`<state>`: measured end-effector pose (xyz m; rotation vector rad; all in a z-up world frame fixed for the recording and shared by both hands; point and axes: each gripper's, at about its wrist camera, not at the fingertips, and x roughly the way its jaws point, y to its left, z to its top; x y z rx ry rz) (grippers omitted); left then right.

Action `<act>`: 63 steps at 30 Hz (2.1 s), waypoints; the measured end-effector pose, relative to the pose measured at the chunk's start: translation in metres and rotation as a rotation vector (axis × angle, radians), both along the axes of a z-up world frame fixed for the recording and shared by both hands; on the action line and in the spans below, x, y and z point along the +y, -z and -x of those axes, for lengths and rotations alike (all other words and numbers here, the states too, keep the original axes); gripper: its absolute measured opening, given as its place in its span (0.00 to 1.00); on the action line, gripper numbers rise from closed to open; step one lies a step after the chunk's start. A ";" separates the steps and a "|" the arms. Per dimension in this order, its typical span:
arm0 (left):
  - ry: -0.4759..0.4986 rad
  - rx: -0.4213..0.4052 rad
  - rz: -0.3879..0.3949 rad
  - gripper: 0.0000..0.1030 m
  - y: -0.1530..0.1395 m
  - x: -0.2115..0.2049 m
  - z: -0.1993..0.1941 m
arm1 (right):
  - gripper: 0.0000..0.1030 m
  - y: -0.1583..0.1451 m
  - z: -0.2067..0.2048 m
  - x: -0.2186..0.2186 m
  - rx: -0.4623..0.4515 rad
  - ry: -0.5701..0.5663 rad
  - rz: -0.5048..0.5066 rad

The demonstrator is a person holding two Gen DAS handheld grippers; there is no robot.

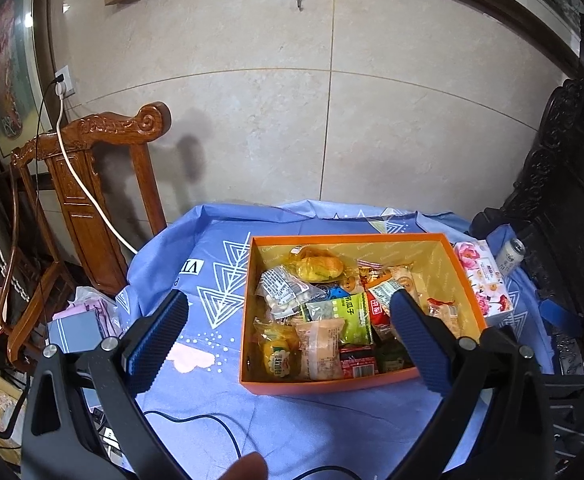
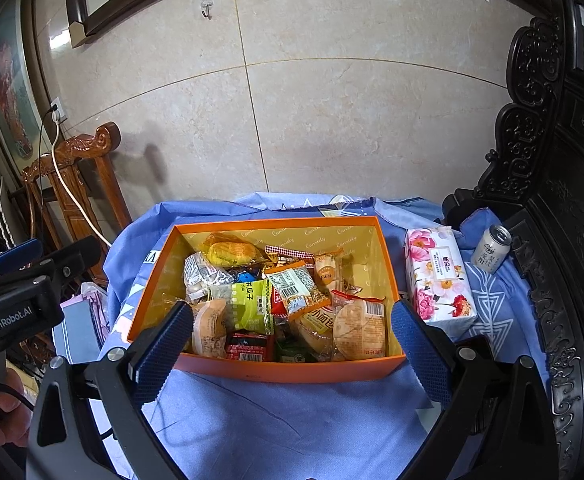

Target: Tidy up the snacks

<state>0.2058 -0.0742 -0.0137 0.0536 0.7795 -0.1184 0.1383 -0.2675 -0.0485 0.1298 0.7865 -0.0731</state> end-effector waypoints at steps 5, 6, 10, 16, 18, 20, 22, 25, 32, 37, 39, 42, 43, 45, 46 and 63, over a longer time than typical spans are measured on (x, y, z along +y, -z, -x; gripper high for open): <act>0.000 0.002 -0.002 0.96 0.000 0.000 0.000 | 0.97 -0.001 0.000 0.000 -0.002 -0.002 -0.001; 0.000 0.001 -0.006 0.96 0.000 0.000 0.000 | 0.97 -0.001 0.000 0.000 -0.002 -0.001 -0.001; -0.002 -0.002 -0.012 0.96 0.000 -0.001 0.001 | 0.97 -0.003 0.000 0.000 -0.003 -0.002 -0.004; -0.004 -0.001 -0.016 0.96 0.000 -0.002 0.002 | 0.97 -0.004 0.000 -0.001 -0.003 0.000 -0.005; -0.002 0.000 -0.018 0.96 0.000 -0.002 0.001 | 0.97 -0.004 0.000 -0.001 -0.003 -0.001 -0.005; -0.001 0.000 -0.020 0.96 0.000 -0.002 0.001 | 0.97 -0.004 0.000 -0.001 -0.002 0.000 -0.004; -0.002 0.001 -0.020 0.96 0.001 -0.002 0.001 | 0.97 -0.004 0.001 -0.001 -0.004 -0.001 -0.005; -0.002 0.000 -0.021 0.96 0.001 -0.001 0.002 | 0.97 -0.004 0.000 -0.001 -0.004 0.000 -0.004; -0.001 -0.001 -0.023 0.96 0.001 -0.001 0.001 | 0.97 -0.004 0.000 0.000 -0.005 -0.001 -0.004; -0.004 -0.009 -0.037 0.96 0.001 -0.003 0.002 | 0.97 -0.004 0.002 -0.001 -0.012 -0.004 -0.002; -0.003 -0.013 -0.039 0.96 0.000 -0.003 0.002 | 0.97 -0.003 0.003 0.000 -0.013 -0.005 0.006; 0.003 -0.018 -0.042 0.96 -0.001 -0.004 0.003 | 0.97 -0.003 0.003 0.000 -0.020 -0.003 0.011; 0.007 -0.022 -0.041 0.96 -0.001 -0.004 0.003 | 0.97 -0.003 0.003 0.000 -0.022 -0.003 0.012; 0.019 -0.021 -0.031 0.96 -0.001 -0.005 0.004 | 0.97 -0.002 0.004 0.001 -0.025 0.001 0.017; 0.020 -0.022 -0.029 0.96 -0.001 -0.005 0.004 | 0.97 -0.002 0.004 0.000 -0.023 0.003 0.018; 0.005 0.005 -0.074 0.96 0.003 -0.008 0.003 | 0.97 -0.001 0.006 0.001 -0.025 -0.002 0.031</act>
